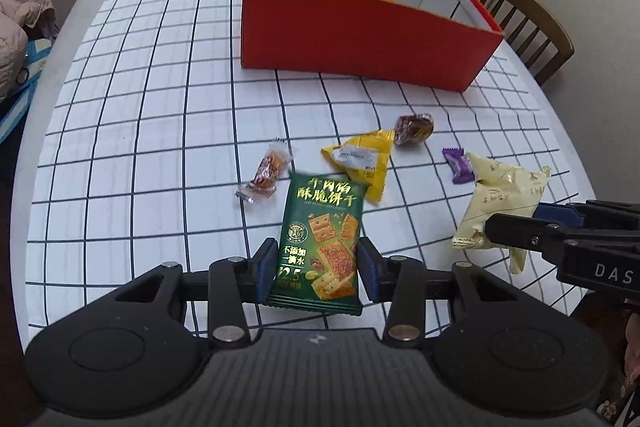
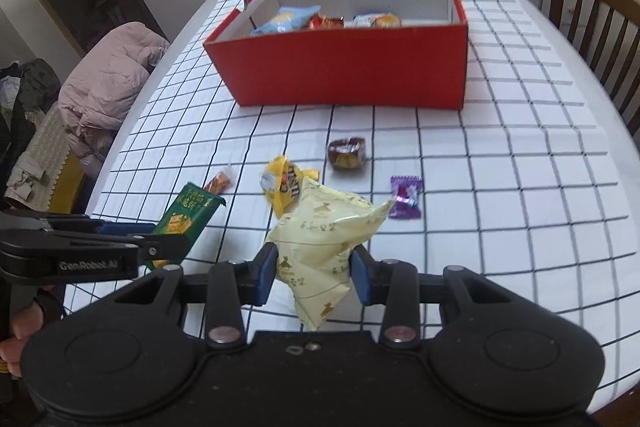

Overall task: Organize snacks
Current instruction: 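Carry the green packet with the left tool while the right tool carries the cream bag into the box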

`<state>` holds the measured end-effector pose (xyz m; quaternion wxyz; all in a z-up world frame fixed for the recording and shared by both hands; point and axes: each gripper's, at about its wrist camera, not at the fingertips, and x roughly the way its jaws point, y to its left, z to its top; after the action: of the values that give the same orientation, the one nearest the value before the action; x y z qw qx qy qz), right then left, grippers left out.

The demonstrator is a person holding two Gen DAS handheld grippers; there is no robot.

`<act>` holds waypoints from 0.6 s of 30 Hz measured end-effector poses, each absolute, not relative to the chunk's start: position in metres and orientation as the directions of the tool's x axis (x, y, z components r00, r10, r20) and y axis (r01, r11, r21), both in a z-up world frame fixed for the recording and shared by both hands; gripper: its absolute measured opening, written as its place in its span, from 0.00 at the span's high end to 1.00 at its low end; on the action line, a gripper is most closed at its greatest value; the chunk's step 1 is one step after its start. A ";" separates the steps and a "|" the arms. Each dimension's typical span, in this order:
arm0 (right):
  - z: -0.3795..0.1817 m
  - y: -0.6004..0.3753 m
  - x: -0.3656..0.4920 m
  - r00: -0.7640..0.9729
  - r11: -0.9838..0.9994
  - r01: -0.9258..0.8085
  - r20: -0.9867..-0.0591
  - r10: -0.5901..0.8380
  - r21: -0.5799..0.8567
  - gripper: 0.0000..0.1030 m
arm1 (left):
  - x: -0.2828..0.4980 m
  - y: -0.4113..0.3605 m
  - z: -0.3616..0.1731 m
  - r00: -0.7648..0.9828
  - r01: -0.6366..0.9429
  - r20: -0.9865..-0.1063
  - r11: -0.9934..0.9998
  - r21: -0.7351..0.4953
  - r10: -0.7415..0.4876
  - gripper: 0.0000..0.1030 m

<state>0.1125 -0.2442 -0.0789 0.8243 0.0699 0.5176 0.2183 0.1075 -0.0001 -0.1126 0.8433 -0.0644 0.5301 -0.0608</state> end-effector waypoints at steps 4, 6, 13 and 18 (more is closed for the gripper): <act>-0.068 -0.248 0.118 0.386 0.893 -0.294 -0.813 0.436 0.340 0.64 | 0.113 -0.003 -0.094 0.467 0.046 -0.867 0.984 -0.173 -0.174 0.62; -0.064 -0.250 0.122 0.397 0.894 -0.300 -0.808 0.435 0.334 0.64 | 0.117 -0.006 -0.088 0.485 0.064 -0.858 0.985 -0.160 -0.171 0.62; -0.069 -0.256 0.130 0.383 0.892 -0.286 -0.812 0.440 0.349 0.64 | 0.126 0.004 -0.110 0.401 0.035 -0.897 0.982 -0.187 -0.186 0.62; -0.076 -0.253 0.129 0.364 0.889 -0.275 -0.816 0.449 0.366 0.64 | 0.127 0.003 -0.131 0.370 0.002 -0.916 0.986 -0.168 -0.157 0.56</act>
<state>0.1290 -0.2535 -0.0765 0.8216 0.0837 0.5189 0.2204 0.1273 0.0028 -0.1310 0.8247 -0.0691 0.5593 -0.0482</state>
